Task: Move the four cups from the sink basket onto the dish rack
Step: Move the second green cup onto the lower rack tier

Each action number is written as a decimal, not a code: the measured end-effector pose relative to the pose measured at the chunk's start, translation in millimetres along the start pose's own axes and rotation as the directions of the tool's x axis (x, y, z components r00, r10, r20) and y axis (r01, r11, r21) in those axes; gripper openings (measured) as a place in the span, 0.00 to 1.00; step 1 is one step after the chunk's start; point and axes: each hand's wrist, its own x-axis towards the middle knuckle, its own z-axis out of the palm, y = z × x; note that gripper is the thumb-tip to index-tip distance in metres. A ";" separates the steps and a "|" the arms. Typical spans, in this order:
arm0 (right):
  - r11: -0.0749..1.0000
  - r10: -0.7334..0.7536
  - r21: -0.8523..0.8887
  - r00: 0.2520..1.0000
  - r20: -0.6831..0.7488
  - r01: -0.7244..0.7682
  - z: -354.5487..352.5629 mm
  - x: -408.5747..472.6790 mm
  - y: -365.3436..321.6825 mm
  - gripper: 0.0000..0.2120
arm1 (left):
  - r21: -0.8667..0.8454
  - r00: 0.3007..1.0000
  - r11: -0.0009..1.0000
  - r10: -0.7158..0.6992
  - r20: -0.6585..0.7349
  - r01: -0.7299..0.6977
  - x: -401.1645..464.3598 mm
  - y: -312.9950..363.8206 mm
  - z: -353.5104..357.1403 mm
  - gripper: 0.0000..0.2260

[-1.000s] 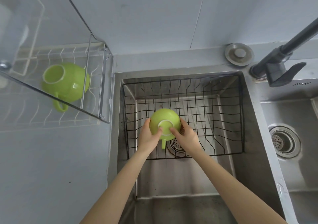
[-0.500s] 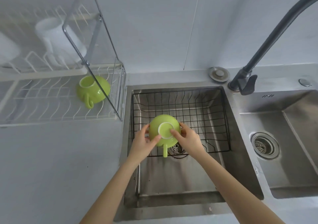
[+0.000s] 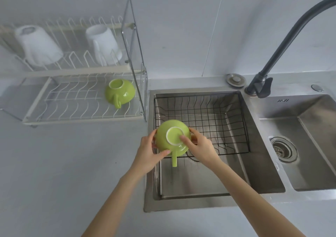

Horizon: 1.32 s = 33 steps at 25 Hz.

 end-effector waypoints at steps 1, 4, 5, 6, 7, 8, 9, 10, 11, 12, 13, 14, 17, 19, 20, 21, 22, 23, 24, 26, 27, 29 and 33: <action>1.000 -0.008 0.002 1.000 -0.003 0.008 5.7 -2.7 -5.1 0.27 | 0.000 1.000 1.000 0.011 -0.004 -0.011 -2.8 -3.4 -7.3 0.34; 0.999 -0.045 -0.013 0.999 -0.006 0.045 22.8 -9.6 -22.9 0.27 | -0.005 0.999 1.000 0.030 -0.026 -0.030 -9.0 -16.2 -29.5 0.33; 0.998 -0.061 -0.019 0.998 -0.001 0.061 29.8 -11.3 -28.8 0.27 | -0.013 0.999 0.999 0.033 -0.034 -0.034 -11.4 -20.9 -38.4 0.33; 0.997 -0.073 -0.028 0.997 0.007 0.073 35.6 -13.0 -34.1 0.28 | -0.015 0.998 0.999 0.040 -0.038 -0.040 -12.9 -25.2 -46.9 0.33; 0.996 -0.086 -0.036 0.996 0.016 0.087 41.2 -14.7 -39.1 0.28 | -0.012 0.998 0.999 0.049 -0.039 -0.050 -14.3 -29.3 -55.7 0.33; 0.994 -0.096 -0.044 0.995 0.028 0.097 47.2 -15.9 -44.0 0.29 | -0.008 0.998 0.998 0.058 -0.040 -0.059 -15.4 -33.3 -65.0 0.33; 0.993 -0.103 -0.051 0.994 0.039 0.105 52.9 -17.1 -49.5 0.30 | -0.006 0.997 0.998 0.064 -0.041 -0.064 -16.2 -36.8 -73.8 0.32; 0.992 -0.108 -0.061 0.993 0.048 0.111 59.9 -18.2 -56.2 0.31 | -0.011 0.997 0.998 0.069 -0.042 -0.069 -17.3 -40.9 -83.4 0.32; 0.990 -0.117 -0.076 0.992 0.052 0.121 66.5 -18.3 -62.1 0.32 | -0.018 0.996 0.997 0.072 -0.045 -0.073 -18.1 -44.7 -92.1 0.32; 0.987 -0.127 -0.090 0.990 0.056 0.132 73.1 -18.2 -68.7 0.32 | -0.029 0.996 0.997 0.074 -0.050 -0.076 -18.7 -48.5 -100.4 0.32; 0.986 -0.133 -0.092 0.989 0.061 0.138 79.5 -17.6 -75.6 0.33 | -0.038 0.996 0.996 0.074 -0.057 -0.076 -19.5 -52.2 -108.9 0.32; 0.986 -0.139 -0.084 0.988 0.066 0.144 85.5 -16.6 -82.2 0.33 | -0.041 0.995 0.996 0.074 -0.065 -0.077 -19.8 -55.9 -116.8 0.32; 0.982 -0.167 -0.076 0.983 0.072 0.172 106.0 -10.7 -105.5 0.34 | -0.050 0.993 0.995 0.076 -0.091 -0.081 -18.9 -66.6 -144.6 0.31; 0.980 -0.184 -0.070 0.980 0.073 0.189 119.4 -5.0 -120.7 0.34 | -0.055 0.991 0.994 0.085 -0.107 -0.092 -14.5 -72.9 -162.6 0.31; 0.979 -0.190 -0.058 0.979 0.074 0.194 127.0 -1.4 -129.1 0.33 | -0.048 0.989 0.993 0.097 -0.115 -0.103 -11.2 -76.5 -172.4 0.31; 0.979 -0.196 -0.044 0.978 0.075 0.200 133.8 2.2 -136.3 0.33 | -0.035 0.987 0.993 0.105 -0.118 -0.110 -7.9 -79.8 -181.6 0.31; 0.978 -0.201 -0.035 0.976 0.078 0.204 140.0 5.9 -143.1 0.32 | -0.024 0.987 0.993 0.108 -0.118 -0.112 -3.8 -82.6 -190.2 0.31; 0.978 -0.203 -0.029 0.976 0.083 0.206 146.1 10.3 -149.6 0.32 | -0.014 0.987 0.994 0.105 -0.117 -0.108 0.4 -85.5 -198.9 0.31; 0.978 -0.204 -0.025 0.975 0.091 0.207 151.6 14.5 -155.7 0.32 | -0.004 0.988 0.995 0.100 -0.116 -0.102 4.7 -88.6 -207.2 0.32; 0.979 -0.199 -0.030 0.975 0.103 0.203 162.9 24.0 -168.4 0.32 | 0.016 0.988 0.996 0.092 -0.120 -0.091 13.8 -93.6 -223.9 0.32; 0.978 -0.202 -0.034 0.974 0.102 0.206 167.3 28.7 -174.3 0.32 | 0.023 0.988 0.996 0.090 -0.125 -0.088 18.3 -95.3 -231.3 0.32; 0.977 -0.207 -0.038 0.974 0.091 0.212 175.7 39.5 -185.6 0.30 | 0.033 0.988 0.996 0.086 -0.129 -0.082 28.1 -98.7 -244.1 0.32; 0.979 -0.198 -0.024 0.978 0.069 0.200 192.3 61.8 -208.1 0.27 | 0.058 0.990 0.996 0.073 -0.124 -0.066 51.5 -103.1 -266.3 0.31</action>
